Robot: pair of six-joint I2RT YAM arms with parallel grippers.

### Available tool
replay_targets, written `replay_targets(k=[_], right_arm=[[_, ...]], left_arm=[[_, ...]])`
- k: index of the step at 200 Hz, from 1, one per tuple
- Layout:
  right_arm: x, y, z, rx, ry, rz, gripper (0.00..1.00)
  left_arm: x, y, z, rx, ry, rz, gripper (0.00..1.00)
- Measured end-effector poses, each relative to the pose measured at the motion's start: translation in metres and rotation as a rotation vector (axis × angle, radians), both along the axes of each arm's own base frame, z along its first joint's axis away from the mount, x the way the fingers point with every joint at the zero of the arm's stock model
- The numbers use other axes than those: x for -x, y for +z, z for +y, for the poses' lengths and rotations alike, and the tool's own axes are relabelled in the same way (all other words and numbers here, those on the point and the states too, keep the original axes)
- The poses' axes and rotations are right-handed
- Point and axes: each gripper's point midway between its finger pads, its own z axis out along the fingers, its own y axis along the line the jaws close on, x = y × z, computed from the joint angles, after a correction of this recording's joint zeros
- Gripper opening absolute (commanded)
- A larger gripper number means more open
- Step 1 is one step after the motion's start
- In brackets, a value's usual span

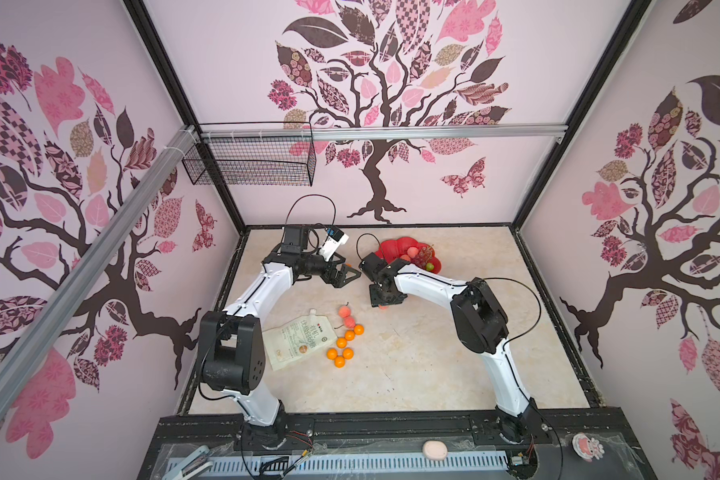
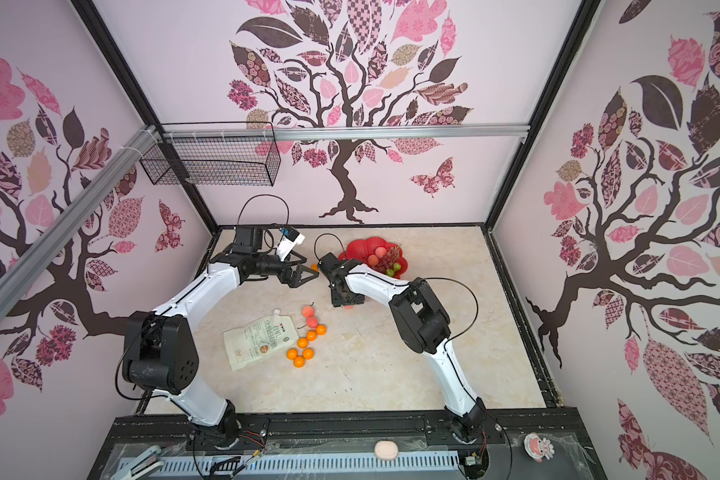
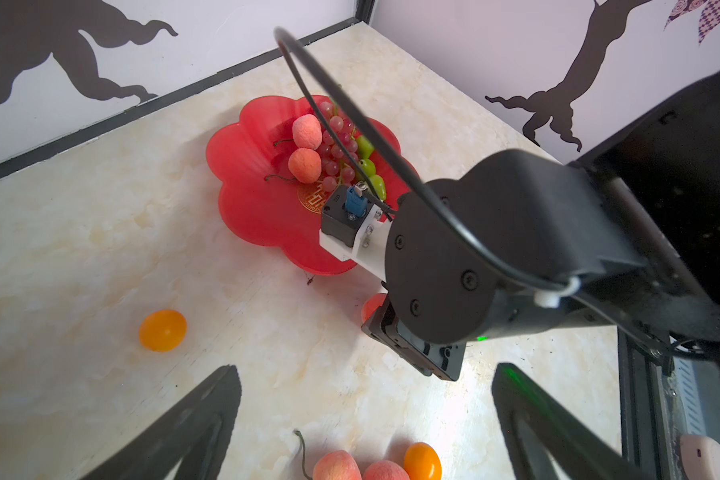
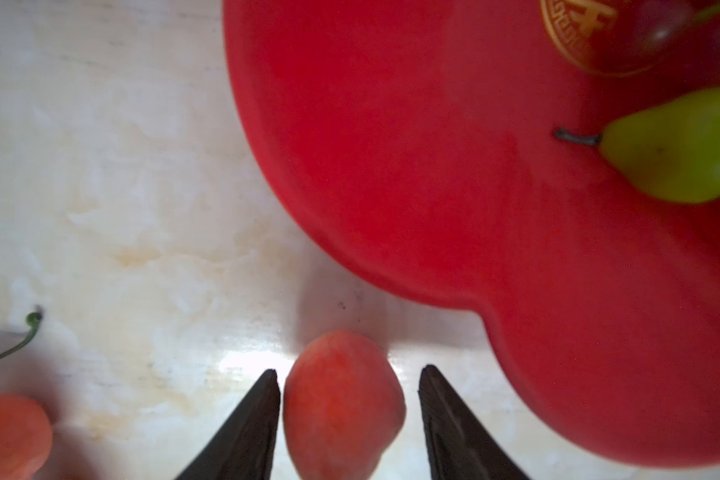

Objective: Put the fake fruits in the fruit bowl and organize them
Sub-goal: 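Lower the right gripper and close it on the peach, then lift the peach and carry it over the red bowl with the right gripper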

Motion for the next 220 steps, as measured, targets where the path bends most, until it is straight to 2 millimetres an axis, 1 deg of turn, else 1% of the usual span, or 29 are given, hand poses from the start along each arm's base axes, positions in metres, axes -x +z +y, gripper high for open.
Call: replay_targets(k=[45, 105, 143, 164, 220], right_arm=[[-0.002, -0.007, 0.001, 0.010, 0.006, 0.010, 0.56], [-0.003, -0.009, 0.000, 0.012, 0.010, 0.018, 0.52], [-0.003, -0.009, 0.000, 0.014, 0.016, 0.018, 0.49], [-0.003, -0.009, 0.000, 0.014, 0.017, 0.018, 0.48], [-0.001, -0.010, -0.001, -0.002, 0.018, 0.007, 0.48]], left_arm=[[0.000, -0.001, -0.002, 0.020, -0.005, 0.023, 0.98], [-0.001, 0.004, -0.004, 0.032, -0.011, 0.015, 0.98], [-0.002, 0.001, -0.005, 0.037, -0.015, 0.029, 0.99], [-0.002, -0.002, -0.005, 0.038, -0.013, 0.038, 0.98], [-0.005, 0.001, -0.005, 0.048, 0.002, 0.043, 0.99]])
